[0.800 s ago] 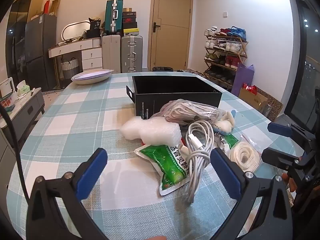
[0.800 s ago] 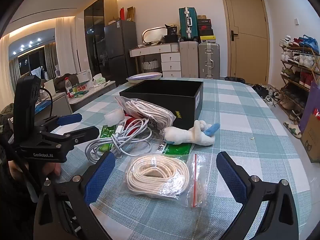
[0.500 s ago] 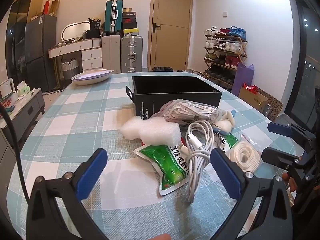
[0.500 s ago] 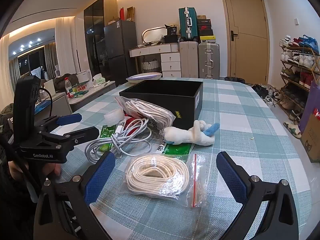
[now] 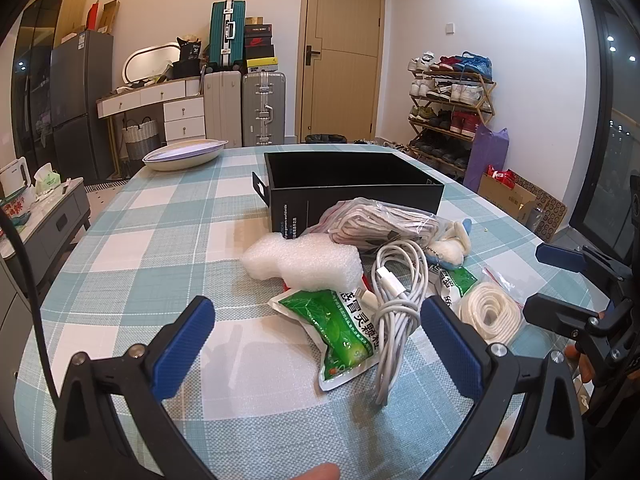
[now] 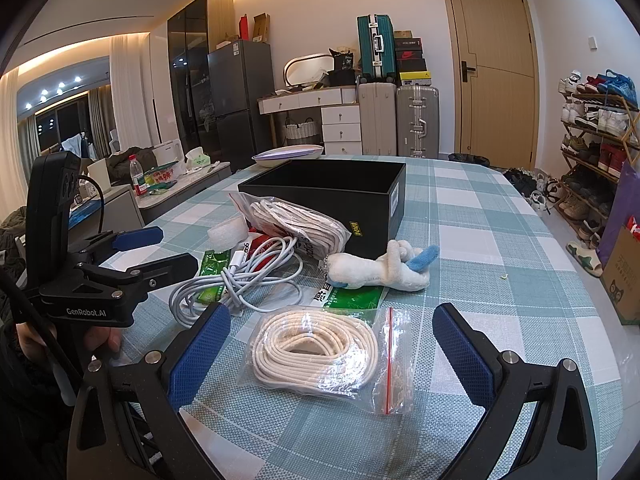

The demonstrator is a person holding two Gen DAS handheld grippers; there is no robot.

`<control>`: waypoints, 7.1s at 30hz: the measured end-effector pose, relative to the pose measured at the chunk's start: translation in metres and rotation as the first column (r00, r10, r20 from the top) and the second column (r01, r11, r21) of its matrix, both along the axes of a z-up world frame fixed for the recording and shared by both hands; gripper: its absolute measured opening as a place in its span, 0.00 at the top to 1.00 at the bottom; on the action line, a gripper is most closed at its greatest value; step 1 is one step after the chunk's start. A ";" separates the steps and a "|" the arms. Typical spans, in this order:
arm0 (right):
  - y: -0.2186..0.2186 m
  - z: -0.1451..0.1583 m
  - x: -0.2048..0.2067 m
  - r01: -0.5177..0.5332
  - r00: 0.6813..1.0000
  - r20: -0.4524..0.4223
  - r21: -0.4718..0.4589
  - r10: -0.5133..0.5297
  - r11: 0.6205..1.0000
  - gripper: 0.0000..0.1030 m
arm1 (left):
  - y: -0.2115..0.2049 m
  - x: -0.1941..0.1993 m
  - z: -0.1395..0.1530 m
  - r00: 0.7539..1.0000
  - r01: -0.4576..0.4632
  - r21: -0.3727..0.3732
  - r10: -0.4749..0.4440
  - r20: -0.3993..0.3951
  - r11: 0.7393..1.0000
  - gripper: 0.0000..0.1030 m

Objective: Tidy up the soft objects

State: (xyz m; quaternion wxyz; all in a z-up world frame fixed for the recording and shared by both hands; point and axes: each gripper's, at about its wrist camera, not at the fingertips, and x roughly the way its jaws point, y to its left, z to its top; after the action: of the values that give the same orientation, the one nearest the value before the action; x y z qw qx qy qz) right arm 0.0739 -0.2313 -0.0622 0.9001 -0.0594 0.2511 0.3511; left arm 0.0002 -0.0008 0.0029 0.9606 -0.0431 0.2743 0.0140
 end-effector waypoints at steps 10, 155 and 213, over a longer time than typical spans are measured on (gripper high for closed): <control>0.000 0.000 0.000 0.001 1.000 0.000 0.000 -0.001 1.000 0.00 | 0.000 -0.001 0.000 1.000 0.000 0.001 0.000 0.000 1.000 0.00; 0.009 0.005 0.001 -0.013 0.999 -0.036 -0.045 0.011 0.999 0.33 | -0.042 0.034 -0.012 0.951 0.255 0.039 -0.243 -0.192 0.966 0.72; 0.039 0.096 0.060 -0.024 0.999 0.047 0.074 0.021 0.997 0.34 | 0.019 0.051 0.099 0.987 0.125 -0.019 -0.122 0.106 0.992 0.73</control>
State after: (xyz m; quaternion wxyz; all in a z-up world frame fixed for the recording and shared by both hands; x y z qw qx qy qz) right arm 0.1341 -0.1919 0.0335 0.9032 -0.0366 0.2163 0.3689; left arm 0.0509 0.0178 0.1016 0.9720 -0.0389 0.2260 -0.0514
